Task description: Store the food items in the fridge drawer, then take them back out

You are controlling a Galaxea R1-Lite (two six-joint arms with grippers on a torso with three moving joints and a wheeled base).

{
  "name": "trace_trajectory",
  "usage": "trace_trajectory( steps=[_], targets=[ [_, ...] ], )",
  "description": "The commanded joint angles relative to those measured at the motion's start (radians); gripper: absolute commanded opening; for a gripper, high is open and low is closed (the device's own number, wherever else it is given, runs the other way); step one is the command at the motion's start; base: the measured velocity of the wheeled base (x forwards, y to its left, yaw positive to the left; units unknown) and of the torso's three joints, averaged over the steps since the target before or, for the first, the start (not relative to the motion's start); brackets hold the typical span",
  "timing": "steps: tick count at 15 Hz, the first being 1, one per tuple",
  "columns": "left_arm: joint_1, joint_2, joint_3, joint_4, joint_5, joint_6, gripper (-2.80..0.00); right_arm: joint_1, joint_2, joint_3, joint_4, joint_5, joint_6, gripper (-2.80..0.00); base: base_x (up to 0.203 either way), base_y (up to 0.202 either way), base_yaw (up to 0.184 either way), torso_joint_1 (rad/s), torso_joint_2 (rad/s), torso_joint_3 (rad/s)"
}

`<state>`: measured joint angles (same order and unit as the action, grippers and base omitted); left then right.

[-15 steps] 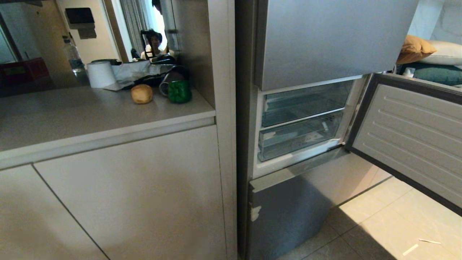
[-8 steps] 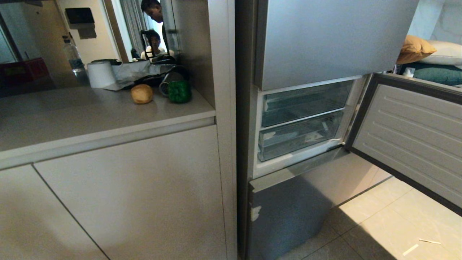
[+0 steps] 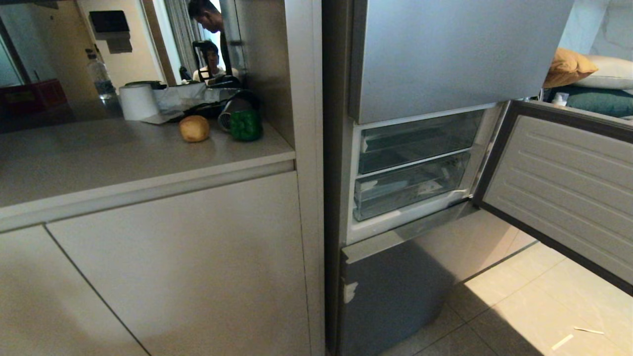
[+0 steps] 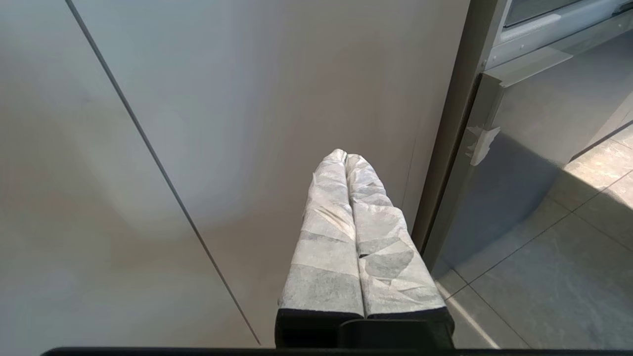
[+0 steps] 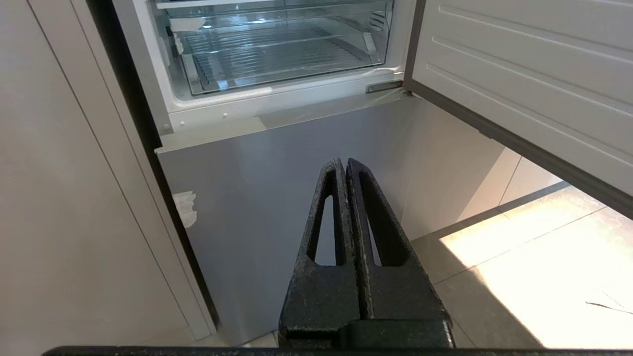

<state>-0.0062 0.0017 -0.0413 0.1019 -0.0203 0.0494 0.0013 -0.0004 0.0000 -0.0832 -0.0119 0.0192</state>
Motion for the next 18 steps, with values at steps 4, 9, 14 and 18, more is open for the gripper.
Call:
trace_trajectory(
  steps=[4, 9, 14, 18],
  targets=[
    [0.000, 0.001, 0.000, -0.001, 0.000, -0.005, -2.80, 0.000, -0.001, 0.031, -0.001, 0.000, 0.001, -2.80, 0.000, 0.000, 0.000, 0.000, 0.00, 0.000],
    [0.000, 0.001, 0.000, 0.001, 0.000, 0.000, -2.80, 0.000, 0.000, 0.031, -0.001, 0.000, 0.001, -2.80, 0.000, 0.000, 0.000, 0.000, 0.00, 0.000],
    [0.000, 0.001, 0.000, -0.001, 0.002, -0.005, -2.80, 0.000, -0.001, 0.031, -0.001, 0.000, 0.000, -2.80, 0.000, 0.000, 0.000, 0.000, 0.00, 0.000],
    [0.000, 0.001, 0.000, 0.001, -0.003, 0.001, -2.80, 0.000, 0.000, 0.031, -0.001, 0.000, 0.000, -2.80, 0.000, 0.000, 0.000, 0.000, 0.00, 0.000]
  ],
)
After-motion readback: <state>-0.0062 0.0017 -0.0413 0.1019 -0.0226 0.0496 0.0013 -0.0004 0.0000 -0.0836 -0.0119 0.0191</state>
